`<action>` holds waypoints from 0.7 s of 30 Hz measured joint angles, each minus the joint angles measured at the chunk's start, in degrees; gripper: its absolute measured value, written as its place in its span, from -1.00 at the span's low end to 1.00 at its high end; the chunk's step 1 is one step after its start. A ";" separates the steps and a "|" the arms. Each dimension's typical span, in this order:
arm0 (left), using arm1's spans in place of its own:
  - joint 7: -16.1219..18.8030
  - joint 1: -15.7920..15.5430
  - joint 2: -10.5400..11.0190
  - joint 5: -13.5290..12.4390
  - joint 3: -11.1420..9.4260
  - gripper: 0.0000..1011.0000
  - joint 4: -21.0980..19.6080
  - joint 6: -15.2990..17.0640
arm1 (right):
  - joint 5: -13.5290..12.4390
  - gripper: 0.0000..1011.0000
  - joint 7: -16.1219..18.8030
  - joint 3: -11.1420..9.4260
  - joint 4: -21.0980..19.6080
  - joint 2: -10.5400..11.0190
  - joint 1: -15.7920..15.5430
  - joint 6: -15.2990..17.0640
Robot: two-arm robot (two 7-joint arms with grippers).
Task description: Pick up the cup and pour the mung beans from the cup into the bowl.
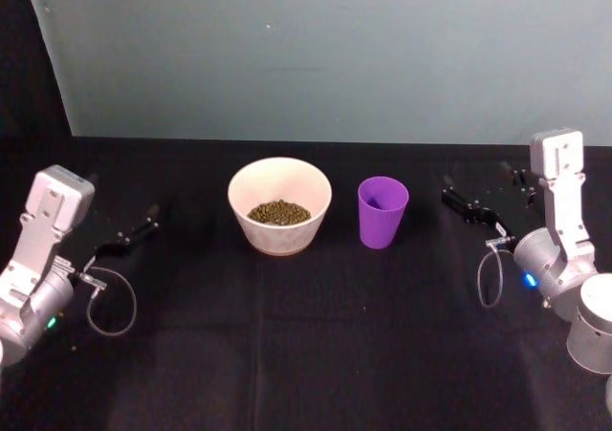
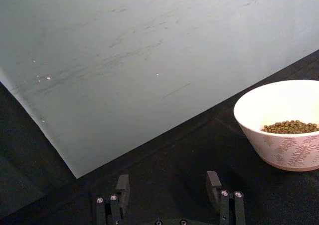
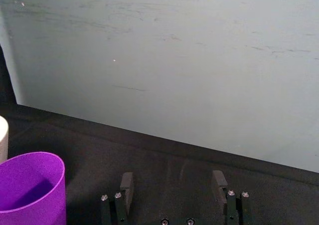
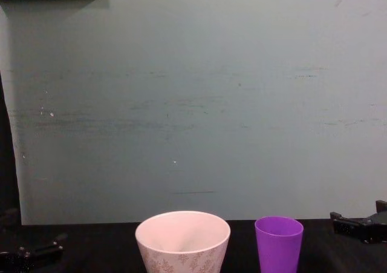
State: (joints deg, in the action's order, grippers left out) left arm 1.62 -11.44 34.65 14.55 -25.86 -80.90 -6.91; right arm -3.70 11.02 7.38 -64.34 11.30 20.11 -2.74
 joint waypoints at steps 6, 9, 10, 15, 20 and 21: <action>0.00 0.00 0.00 0.00 0.00 1.00 0.00 0.00 | -0.06 0.98 0.19 0.00 0.01 0.00 0.02 -0.01; 0.00 0.00 0.00 0.00 0.00 1.00 0.00 0.00 | -0.08 0.98 0.23 0.00 0.02 0.00 0.04 -0.01; 0.00 0.00 -0.01 0.00 0.00 1.00 0.00 0.00 | -0.08 0.98 0.24 0.00 0.03 0.00 0.04 -0.01; 0.00 0.00 0.00 0.00 0.00 1.00 0.00 0.00 | -0.11 0.98 0.29 0.00 0.04 0.00 0.08 -0.03; 0.00 0.01 0.00 0.00 0.00 1.00 0.00 0.00 | -0.14 0.98 0.32 0.00 0.04 0.00 0.09 -0.04; 0.00 0.01 0.00 0.00 0.00 1.00 0.00 0.00 | -0.15 0.98 0.32 0.00 0.04 0.00 0.09 -0.05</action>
State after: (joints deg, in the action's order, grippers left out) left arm 1.62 -11.43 34.65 14.55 -25.86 -80.90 -6.91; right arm -3.85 11.34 7.38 -64.30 11.31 20.19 -2.79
